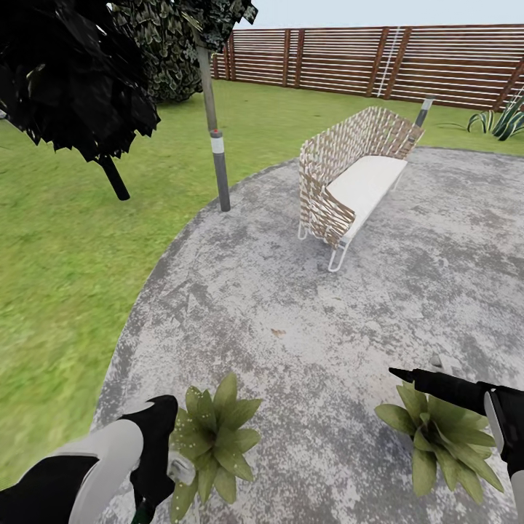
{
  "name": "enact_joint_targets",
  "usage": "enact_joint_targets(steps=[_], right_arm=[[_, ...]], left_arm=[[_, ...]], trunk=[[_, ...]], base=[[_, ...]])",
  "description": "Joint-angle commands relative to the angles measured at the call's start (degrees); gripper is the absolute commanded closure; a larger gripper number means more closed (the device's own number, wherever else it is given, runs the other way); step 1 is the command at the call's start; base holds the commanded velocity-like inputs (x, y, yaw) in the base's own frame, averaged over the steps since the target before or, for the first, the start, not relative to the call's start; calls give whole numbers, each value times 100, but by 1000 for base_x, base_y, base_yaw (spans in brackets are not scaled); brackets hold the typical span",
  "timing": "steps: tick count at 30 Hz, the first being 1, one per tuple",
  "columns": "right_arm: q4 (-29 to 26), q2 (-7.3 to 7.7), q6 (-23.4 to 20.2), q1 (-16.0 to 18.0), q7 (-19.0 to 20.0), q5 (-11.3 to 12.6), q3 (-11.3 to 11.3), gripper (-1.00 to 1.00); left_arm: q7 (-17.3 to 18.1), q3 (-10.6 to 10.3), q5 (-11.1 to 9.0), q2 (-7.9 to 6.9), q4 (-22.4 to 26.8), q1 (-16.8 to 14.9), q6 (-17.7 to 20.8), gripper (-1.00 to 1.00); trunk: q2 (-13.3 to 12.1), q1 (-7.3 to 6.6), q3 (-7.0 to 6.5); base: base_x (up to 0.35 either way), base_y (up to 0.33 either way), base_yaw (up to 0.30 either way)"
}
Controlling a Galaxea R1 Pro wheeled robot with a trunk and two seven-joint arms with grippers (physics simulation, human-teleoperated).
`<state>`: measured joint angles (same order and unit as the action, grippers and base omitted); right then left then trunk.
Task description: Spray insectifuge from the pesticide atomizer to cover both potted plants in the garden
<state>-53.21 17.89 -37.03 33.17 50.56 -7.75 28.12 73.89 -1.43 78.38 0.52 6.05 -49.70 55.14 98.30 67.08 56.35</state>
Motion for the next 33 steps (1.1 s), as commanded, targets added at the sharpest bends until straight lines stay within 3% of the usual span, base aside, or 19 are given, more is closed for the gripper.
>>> enact_joint_targets(steps=[1,10,17,33], right_arm=[[-5,-4,-20,6,55,-60,18,-100],[-5,-5,-16,6,51,-60,18,-100],[-4,-5,-17,6,50,-58,18,-100],[-5,-3,-15,6,50,-58,18,-100]], left_arm=[[55,-15,28,0,12,14,49,100],[49,-11,27,12,88,39,49,100],[71,-13,27,61,656,39,58,100],[79,-15,28,155,693,39,66,100]], trunk=[[2,0,4],[2,0,22],[2,0,66],[2,0,86]], base=[[0,0,0],[0,0,57],[0,-65,191],[28,-144,107]])
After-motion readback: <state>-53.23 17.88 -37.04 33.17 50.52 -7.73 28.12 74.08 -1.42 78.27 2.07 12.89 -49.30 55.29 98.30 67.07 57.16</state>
